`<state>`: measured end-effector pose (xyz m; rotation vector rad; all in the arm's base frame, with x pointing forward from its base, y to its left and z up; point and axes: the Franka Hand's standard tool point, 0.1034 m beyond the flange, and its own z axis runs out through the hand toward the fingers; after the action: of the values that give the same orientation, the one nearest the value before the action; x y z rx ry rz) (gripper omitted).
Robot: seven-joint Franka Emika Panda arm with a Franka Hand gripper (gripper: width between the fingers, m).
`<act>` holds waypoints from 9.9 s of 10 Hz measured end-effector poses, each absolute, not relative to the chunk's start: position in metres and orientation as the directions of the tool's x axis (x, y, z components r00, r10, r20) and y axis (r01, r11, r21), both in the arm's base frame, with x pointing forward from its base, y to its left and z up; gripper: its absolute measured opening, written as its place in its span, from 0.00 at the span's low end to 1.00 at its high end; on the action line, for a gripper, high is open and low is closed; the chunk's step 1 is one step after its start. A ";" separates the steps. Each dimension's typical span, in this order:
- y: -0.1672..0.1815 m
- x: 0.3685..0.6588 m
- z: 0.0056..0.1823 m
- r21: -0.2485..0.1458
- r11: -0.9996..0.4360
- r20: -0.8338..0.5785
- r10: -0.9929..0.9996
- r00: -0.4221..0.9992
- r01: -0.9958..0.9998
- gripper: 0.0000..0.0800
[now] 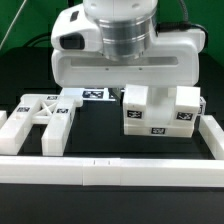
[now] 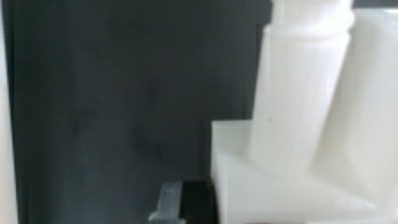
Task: Assemble chair
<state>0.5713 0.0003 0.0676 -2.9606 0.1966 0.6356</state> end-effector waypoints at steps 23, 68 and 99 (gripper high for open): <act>-0.062 0.581 0.041 -0.027 -0.983 -0.690 -0.113 0.715 -0.181 0.81; -0.108 0.593 0.084 0.044 -0.996 0.114 0.085 0.990 0.081 0.36; 0.016 0.576 0.139 -0.091 -0.719 -0.021 -0.691 0.723 -0.689 0.36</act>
Offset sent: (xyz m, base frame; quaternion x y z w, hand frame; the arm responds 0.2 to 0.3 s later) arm 0.0050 0.0046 -0.0024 0.0348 -0.1871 -0.0639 0.9796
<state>0.5756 0.0157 0.1394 -2.8296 1.1360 -0.0220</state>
